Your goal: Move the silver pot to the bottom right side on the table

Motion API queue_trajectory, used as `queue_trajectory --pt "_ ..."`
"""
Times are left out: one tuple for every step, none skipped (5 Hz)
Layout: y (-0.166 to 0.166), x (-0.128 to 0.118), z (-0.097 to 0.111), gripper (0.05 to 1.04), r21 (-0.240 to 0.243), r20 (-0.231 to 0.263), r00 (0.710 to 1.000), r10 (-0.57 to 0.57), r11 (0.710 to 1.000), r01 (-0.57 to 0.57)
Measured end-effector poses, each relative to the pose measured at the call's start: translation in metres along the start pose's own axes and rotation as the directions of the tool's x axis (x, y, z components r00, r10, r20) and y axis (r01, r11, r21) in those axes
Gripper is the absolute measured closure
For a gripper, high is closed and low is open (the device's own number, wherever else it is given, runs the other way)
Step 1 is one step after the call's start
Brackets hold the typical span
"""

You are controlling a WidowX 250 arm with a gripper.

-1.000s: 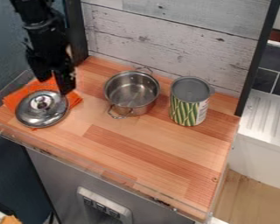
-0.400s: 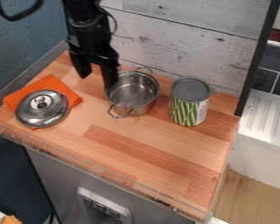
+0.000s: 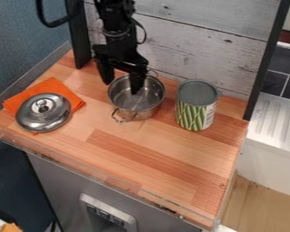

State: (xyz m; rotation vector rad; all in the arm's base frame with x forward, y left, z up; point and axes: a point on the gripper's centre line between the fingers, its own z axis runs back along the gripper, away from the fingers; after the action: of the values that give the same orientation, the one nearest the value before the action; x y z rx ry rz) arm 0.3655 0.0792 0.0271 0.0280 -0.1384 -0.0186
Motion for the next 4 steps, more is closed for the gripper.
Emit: queue_trajectory --pt "0.000 0.006 -0.012 0.084 -0.002 -0.020 1.000 0.023 1.000 -0.023" --pt "0.002 0.006 -0.022 0.087 0.003 -0.055 0.998 0.039 0.999 -0.039" --pt "0.008 0.004 -0.023 0.085 0.002 -0.060 0.997 0.045 0.999 -0.045" --pt "0.012 0.010 -0.003 0.085 -0.052 0.022 0.999 0.034 0.998 -0.033"
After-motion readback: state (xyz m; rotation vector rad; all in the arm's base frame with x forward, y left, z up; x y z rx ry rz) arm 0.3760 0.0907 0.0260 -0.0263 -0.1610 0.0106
